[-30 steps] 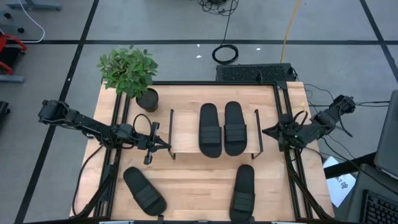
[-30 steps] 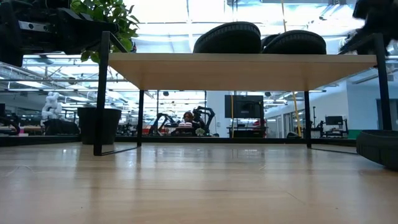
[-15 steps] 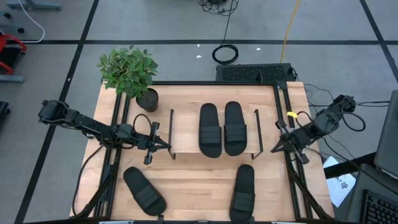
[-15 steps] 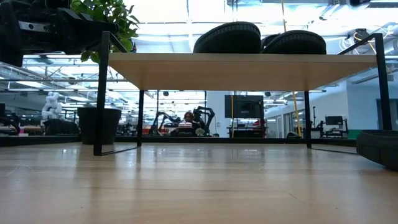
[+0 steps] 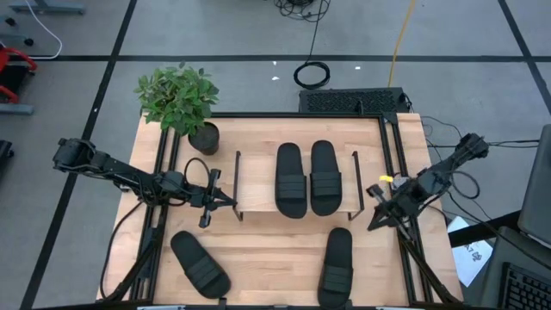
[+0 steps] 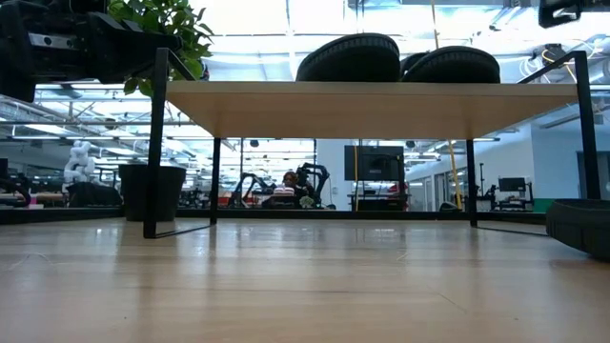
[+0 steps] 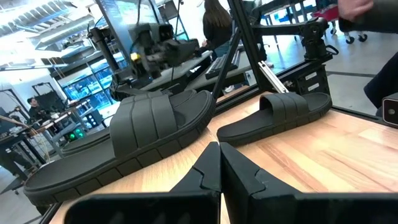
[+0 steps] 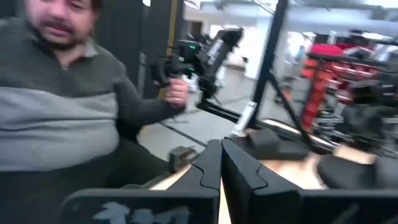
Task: Pick and place slides into the shelf
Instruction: Put the black slide under the shelf
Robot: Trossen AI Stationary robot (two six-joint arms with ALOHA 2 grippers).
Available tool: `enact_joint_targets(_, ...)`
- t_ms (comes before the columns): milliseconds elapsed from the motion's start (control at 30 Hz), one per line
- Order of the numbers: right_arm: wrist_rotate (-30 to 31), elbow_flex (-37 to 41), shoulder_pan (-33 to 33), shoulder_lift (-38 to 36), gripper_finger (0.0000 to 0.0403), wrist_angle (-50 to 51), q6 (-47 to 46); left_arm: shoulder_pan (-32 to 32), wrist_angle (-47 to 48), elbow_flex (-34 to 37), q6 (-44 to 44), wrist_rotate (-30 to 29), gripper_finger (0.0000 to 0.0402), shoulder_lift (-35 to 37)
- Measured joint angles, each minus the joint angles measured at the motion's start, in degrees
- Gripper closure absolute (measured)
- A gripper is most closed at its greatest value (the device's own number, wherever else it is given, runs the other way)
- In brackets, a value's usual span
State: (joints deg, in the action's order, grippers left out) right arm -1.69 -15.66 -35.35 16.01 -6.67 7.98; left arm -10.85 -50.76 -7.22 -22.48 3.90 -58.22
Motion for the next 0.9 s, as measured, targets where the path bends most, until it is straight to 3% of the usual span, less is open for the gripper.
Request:
enact_joint_targets(267, -1.38, 14.63, 0.98, 0.04, 0.0403, -19.67, -1.56, 0.0, 0.0, 0.0, 0.02, 0.0, 0.0398, 0.02)
enact_joint_targets(467, 1.04, 14.54, 7.9, -0.32, 0.0403, -16.84, -0.37, 0.01, 0.01, 0.0, 0.1, -0.02, 0.0398, 0.01)
enact_joint_targets(733, -14.05, 14.62, 21.78, -0.74, 0.0403, -16.59, -1.66, 0.0, 0.15, 0.0, 0.48, -0.59, 0.0398, 0.02)
enact_joint_targets(900, -22.37, 14.69, 26.07, -0.74, 0.0403, -17.02, -5.12, 0.0, 0.26, 0.0, 0.48, -0.68, 0.0398, 0.02)
